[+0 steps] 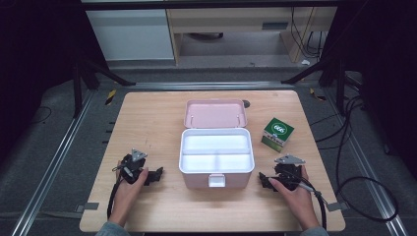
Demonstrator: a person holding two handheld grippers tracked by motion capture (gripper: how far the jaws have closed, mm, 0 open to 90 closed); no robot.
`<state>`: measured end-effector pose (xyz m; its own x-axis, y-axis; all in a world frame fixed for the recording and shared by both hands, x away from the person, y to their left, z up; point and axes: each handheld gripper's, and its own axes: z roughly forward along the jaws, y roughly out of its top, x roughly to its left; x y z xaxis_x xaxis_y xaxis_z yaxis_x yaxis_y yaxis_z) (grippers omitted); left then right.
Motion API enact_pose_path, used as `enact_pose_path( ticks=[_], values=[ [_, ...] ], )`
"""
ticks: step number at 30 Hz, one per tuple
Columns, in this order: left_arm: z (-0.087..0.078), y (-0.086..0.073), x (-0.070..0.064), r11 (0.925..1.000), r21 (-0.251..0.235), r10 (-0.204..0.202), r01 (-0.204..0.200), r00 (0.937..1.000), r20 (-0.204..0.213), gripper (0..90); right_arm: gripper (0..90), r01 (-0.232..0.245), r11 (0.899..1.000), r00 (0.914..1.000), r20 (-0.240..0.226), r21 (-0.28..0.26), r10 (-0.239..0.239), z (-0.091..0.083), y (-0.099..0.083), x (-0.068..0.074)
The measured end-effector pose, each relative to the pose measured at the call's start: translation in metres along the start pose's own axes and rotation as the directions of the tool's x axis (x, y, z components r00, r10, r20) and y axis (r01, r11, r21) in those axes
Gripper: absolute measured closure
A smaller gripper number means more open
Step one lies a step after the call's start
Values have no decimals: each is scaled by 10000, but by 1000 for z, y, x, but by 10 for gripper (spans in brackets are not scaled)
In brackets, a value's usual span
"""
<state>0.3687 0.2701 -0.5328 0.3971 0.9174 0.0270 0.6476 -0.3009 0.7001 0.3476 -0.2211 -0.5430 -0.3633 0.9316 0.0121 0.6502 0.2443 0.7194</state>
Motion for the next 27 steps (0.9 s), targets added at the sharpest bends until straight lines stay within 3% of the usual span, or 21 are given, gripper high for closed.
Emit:
enact_pose_path(
  ticks=[5,6,9,10,11,12,14,17,19,22,25,27],
  values=[
    [-7,-2,-10,9995,8,325,-325,9992,242,29,26,128,9999,9998,-171,67,-127,-3,-1,0],
    [-15,-4,-20,9979,-30,649,-649,9972,376,31,68,263,9994,9991,-351,239,-254,-9,-2,1],
    [-25,-5,-34,9950,-133,998,-991,9919,791,35,53,634,9980,9962,-600,80,-628,-21,-2,6],
    [-27,-5,-40,9926,-257,1205,-1185,9875,1020,33,51,741,9973,9953,-632,-7,-740,-24,-1,8],
    [-27,-5,-40,9926,-257,1205,-1185,9875,1020,33,51,741,9973,9953,-632,-7,-740,-24,-1,8],
    [-31,-3,-55,9890,-457,1455,-1404,9792,1415,33,56,1000,9944,9904,-929,-342,-1027,-32,0,14],
    [-33,-4,-69,9843,-518,1755,-1689,9685,1764,41,61,1243,9910,9844,-1192,-499,-1295,-36,1,21],
    [-35,-2,-90,9748,-710,2217,-2114,9529,2070,40,91,1565,9848,9720,-1650,-754,-1671,-39,2,33],
    [-34,0,-100,9718,-915,2331,-2172,9435,2357,41,105,1734,9804,9604,-2046,-931,-1893,-39,4,41],
    [-32,3,-108,9717,-1102,2309,-2090,9388,2555,86,93,1849,9781,9532,-2247,-959,-2022,-37,7,48],
    [-30,5,-115,9659,-1257,2522,-2262,9316,2616,140,97,2146,9724,9388,-2553,-918,-2313,-32,10,60],
    [-31,6,-117,9645,-1454,2522,-2205,9324,2590,179,116,2225,9697,9323,-2690,-1005,-2418,-30,12,66]
  ],
)
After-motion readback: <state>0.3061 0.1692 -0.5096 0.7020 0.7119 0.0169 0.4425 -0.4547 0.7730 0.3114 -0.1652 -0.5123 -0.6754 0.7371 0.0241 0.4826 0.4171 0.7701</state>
